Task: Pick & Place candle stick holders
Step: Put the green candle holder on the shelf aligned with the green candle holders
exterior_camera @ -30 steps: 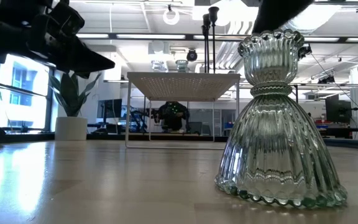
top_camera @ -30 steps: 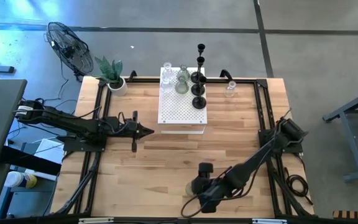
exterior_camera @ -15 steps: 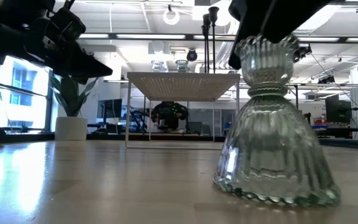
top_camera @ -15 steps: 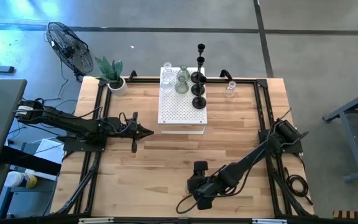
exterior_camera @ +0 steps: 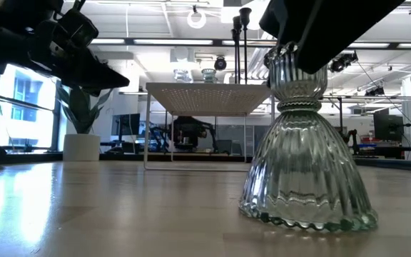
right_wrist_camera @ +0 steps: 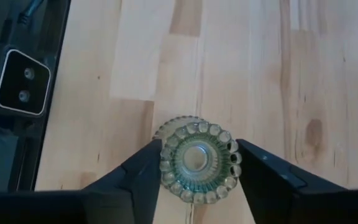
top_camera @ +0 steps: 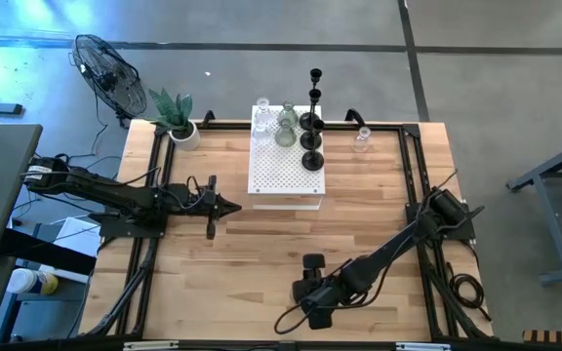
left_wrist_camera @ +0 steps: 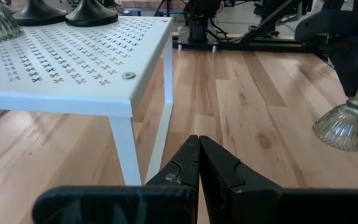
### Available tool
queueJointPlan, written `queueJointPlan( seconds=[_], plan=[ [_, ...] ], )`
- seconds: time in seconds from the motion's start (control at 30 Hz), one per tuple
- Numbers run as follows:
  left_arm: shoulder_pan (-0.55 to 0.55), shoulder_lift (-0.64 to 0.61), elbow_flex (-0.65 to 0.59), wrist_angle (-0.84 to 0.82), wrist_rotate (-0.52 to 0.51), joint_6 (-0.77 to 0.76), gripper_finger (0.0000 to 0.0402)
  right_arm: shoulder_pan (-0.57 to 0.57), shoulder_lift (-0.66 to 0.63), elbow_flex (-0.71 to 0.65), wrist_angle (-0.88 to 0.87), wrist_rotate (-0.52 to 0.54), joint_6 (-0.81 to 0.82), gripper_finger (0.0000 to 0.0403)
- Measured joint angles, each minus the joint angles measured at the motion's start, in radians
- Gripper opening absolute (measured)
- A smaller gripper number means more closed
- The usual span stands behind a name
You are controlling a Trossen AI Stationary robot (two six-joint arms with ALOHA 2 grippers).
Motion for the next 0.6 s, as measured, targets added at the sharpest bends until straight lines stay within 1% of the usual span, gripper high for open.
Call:
queueJointPlan(
  seconds=[0.1, 0.13, 0.27, 0.4, 0.5, 0.6],
  plan=[
    [0.0, 0.0, 0.0, 0.0, 0.0, 0.0, 0.0001, 0.0, 0.0, 0.0, 0.001, 0.003, 0.009, 0.0164],
    [0.0, 0.0, 0.0, 0.0, 0.0, 0.0, 0.0001, 0.0, 0.0, 0.0, 0.003, 0.006, 0.015, 0.0164],
    [0.0, 0.0, 0.0, 0.0, 0.0, 0.0, 0.0001, -0.003, 0.0, 0.0, 0.006, 0.01, 0.056, 0.0167],
    [0.0, 0.0, 0.0, 0.0, 0.0, 0.0, 0.0001, -0.013, 0.0, 0.022, -0.005, -0.024, 0.098, 0.0183],
    [0.0, 0.0, 0.0, 0.001, 0.0, 0.0, 0.0001, -0.024, 0.0, 0.074, -0.039, -0.022, 0.105, 0.0179],
    [0.0, 0.0, 0.0, 0.001, 0.001, 0.0, 0.0001, -0.047, 0.0, 0.162, -0.119, 0.005, 0.143, 0.0172]
  ],
)
